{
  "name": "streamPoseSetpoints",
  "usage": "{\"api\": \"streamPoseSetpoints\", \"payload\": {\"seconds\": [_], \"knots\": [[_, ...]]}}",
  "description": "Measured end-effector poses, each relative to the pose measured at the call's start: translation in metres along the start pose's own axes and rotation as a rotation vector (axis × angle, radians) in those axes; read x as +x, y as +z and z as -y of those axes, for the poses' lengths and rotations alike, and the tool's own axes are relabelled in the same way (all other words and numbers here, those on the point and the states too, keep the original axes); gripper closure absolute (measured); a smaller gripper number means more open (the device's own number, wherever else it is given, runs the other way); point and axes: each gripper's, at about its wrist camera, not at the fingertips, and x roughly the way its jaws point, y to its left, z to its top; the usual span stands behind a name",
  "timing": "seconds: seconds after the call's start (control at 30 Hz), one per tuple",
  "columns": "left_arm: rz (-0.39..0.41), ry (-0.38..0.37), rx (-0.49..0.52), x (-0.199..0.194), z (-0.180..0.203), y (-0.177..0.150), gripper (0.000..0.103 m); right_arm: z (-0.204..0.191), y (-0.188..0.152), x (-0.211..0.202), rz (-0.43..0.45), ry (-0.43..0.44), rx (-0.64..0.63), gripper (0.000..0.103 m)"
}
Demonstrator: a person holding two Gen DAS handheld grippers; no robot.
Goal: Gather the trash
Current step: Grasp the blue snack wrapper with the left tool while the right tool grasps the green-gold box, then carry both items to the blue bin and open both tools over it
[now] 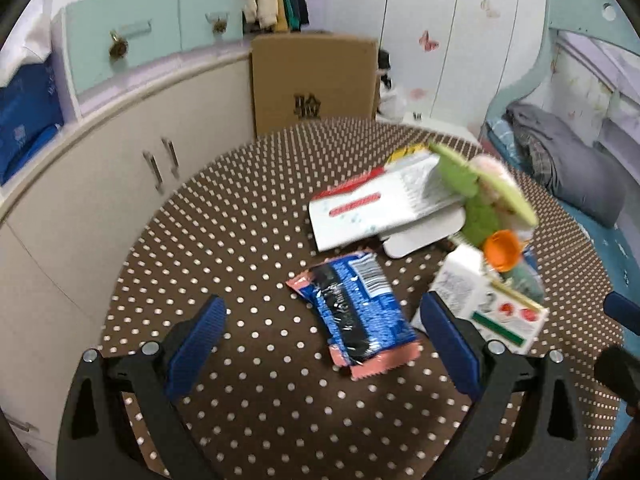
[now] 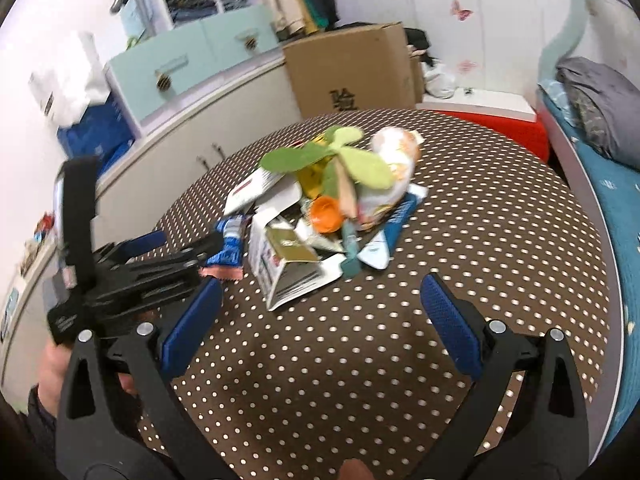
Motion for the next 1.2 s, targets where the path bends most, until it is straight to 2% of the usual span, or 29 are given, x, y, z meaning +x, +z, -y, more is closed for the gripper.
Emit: {"api": "streamPoseSetpoints", "payload": {"seconds": [0.1, 0.13, 0.23, 0.3, 0.37, 0.4, 0.47, 0.83, 1.07, 1.2], "knots": [[-0.053, -0.037, -0.02, 0.014, -0.005, 0.004, 0.011, -0.01, 0.006, 0.012, -0.019, 0.028, -0.046, 0.006], [-0.061, -0.043, -0.015, 0.017, -0.006, 0.005, 0.023, -0.014, 0.009, 0.016, -0.024, 0.035, -0.066, 0.006], [-0.069, -0.069, -0.004, 0.02, -0.006, 0.006, 0.04, -0.025, 0.017, 0.03, -0.036, 0.057, -0.111, 0.006], [-0.067, -0.075, 0.009, 0.017, -0.008, 0.003, 0.059, -0.029, 0.02, 0.045, -0.062, 0.058, -0.128, 0.01], [-0.067, -0.093, 0.01, 0.014, -0.012, 0.0, 0.06, -0.031, 0.021, 0.057, -0.094, 0.057, -0.133, 0.033], [-0.067, -0.1, 0.008, 0.012, -0.014, -0.002, 0.061, -0.031, 0.019, 0.064, -0.109, 0.057, -0.132, 0.038], [-0.066, -0.113, 0.003, 0.007, -0.019, -0.007, 0.062, -0.033, 0.017, 0.07, -0.124, 0.057, -0.137, 0.063], [-0.064, -0.136, -0.006, -0.01, -0.02, -0.024, 0.062, -0.038, 0.0, 0.059, -0.119, 0.112, -0.129, 0.066], [-0.06, -0.15, -0.01, -0.019, -0.02, -0.032, 0.063, -0.026, -0.007, 0.031, -0.084, 0.129, -0.093, 0.066], [-0.047, -0.172, 0.002, -0.03, -0.014, -0.034, 0.064, -0.014, -0.007, 0.004, -0.035, 0.139, -0.066, 0.066]]}}
